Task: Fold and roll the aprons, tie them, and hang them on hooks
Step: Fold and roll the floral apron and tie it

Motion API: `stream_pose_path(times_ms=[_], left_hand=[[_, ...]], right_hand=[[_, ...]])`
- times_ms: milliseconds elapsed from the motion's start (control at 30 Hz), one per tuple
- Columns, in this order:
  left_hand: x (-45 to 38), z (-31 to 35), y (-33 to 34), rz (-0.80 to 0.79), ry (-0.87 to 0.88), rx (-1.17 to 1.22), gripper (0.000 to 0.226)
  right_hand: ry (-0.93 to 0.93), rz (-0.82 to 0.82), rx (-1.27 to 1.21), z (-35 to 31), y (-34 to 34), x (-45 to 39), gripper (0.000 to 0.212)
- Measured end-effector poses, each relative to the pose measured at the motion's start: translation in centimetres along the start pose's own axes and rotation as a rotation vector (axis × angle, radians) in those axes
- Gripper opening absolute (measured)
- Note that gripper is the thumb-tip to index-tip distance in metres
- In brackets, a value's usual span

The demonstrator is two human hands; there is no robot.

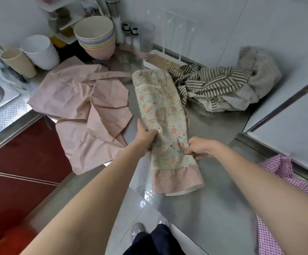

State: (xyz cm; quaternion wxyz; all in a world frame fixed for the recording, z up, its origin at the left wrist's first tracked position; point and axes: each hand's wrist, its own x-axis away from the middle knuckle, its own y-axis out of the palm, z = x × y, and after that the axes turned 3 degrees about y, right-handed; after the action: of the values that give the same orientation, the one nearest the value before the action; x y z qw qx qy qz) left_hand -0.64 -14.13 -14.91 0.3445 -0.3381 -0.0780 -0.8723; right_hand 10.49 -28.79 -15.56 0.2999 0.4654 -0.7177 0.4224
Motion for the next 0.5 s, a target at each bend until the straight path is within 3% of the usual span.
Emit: stream_pose_path(times_ms=[33,67,200,267,367,433,500], left_hand=[[0.1,0.1,0.6,0.013,0.012,0.019,0.073],[0.0,0.1,0.7,0.04,0.022,0.037,0.069],[0.1,-0.2,0.0,0.102,-0.037,-0.043,0.066],[0.1,-0.7,-0.8,0.131,-0.062,-0.147,0.065],[-0.2,-1.2,-1.8,0.154,-0.027,-0.331,0.077],[-0.5,-1.2,-2.2,0.129,-0.018,-0.315,0.085],[-0.4,-0.6,-2.4,0.105,0.06,-0.239,0.076]], right_hand=[[-0.011,0.006,-0.118,0.4,-0.1,0.0,0.004],[-0.02,-0.019,-0.244,0.3,0.1,0.1,0.011],[-0.073,-0.045,-0.513,-0.7,2.3,-0.6,0.059],[-0.071,-0.037,-0.506,-1.0,3.1,-0.7,0.054],[-0.012,0.017,-0.348,-1.4,2.7,-0.2,0.012],[-0.02,0.264,-0.239,-2.1,1.7,-0.5,0.007],[-0.12,0.455,-0.234,-3.8,1.0,-0.9,0.022]])
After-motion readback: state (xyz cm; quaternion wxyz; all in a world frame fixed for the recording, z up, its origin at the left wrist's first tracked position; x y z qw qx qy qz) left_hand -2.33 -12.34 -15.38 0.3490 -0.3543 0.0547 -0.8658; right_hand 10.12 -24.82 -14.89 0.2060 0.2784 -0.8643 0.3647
